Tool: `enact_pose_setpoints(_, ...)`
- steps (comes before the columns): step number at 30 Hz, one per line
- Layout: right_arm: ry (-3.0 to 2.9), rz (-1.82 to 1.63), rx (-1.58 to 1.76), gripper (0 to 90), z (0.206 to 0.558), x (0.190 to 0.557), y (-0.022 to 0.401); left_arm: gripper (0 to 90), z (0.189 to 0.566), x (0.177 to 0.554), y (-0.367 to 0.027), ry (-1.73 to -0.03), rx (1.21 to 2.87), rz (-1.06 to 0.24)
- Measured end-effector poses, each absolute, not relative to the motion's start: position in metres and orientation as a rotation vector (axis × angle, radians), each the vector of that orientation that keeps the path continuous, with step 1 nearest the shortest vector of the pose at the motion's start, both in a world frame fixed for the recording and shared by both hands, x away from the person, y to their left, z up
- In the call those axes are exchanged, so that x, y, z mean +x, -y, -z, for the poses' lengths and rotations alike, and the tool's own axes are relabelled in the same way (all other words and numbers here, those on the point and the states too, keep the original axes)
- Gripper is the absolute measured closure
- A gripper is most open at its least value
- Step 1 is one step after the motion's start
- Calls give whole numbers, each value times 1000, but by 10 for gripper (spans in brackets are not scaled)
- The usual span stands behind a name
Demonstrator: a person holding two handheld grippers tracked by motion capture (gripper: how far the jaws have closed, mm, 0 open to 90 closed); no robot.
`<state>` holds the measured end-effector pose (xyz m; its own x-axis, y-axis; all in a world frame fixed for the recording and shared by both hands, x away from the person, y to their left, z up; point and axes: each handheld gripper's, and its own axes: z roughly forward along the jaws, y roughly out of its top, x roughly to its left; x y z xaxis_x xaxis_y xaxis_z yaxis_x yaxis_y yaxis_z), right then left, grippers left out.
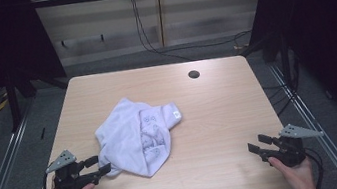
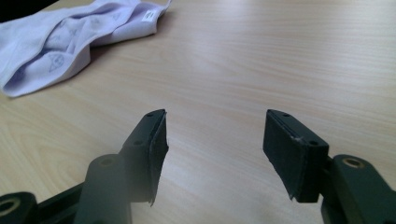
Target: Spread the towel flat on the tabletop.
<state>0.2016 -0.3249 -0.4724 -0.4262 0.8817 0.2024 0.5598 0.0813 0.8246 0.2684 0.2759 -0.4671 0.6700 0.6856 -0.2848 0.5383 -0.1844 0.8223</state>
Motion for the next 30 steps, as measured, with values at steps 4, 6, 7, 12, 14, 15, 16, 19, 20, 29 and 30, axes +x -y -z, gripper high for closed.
enact_pose_setpoints(4, -2044, -1275, 1398, 414, 473, 201, 323, 546, 465, 274, -275, -920, 1844, -168)
enact_pose_setpoints(6, -2062, -1296, 1391, 406, 474, 202, 323, 559, 462, 281, -269, -897, 1858, -175)
enact_pose_setpoints(7, -2061, -1287, 1393, 390, 474, 203, 322, 586, 462, 285, -266, -882, 1866, -164)
enact_pose_setpoints(12, -2096, -1283, 1387, 350, 476, 207, 318, 501, 470, 309, -253, -919, 1910, -148)
enact_pose_setpoints(14, -2126, -1292, 1377, 320, 478, 209, 315, 439, 477, 319, -249, -931, 1919, -122)
enact_pose_setpoints(15, -2133, -1288, 1373, 320, 478, 209, 313, 416, 484, 322, -245, -922, 1969, -144)
enact_pose_setpoints(16, -2133, -1288, 1373, 320, 478, 209, 313, 410, 484, 322, -245, -922, 1969, -144)
enact_pose_setpoints(19, -2136, -1314, 1358, 320, 475, 209, 309, 460, 492, 327, -238, -916, 2038, -185)
enact_pose_setpoints(20, -2140, -1313, 1349, 320, 475, 209, 307, 564, 493, 327, -237, -901, 2055, -201)
enact_pose_setpoints(29, -2228, -1302, 1290, 325, 475, 206, 289, 767, 498, 316, -222, -854, 2088, -162)
enact_pose_setpoints(30, -2236, -1313, 1297, 327, 475, 207, 287, 768, 498, 315, -219, -841, 2097, -163)
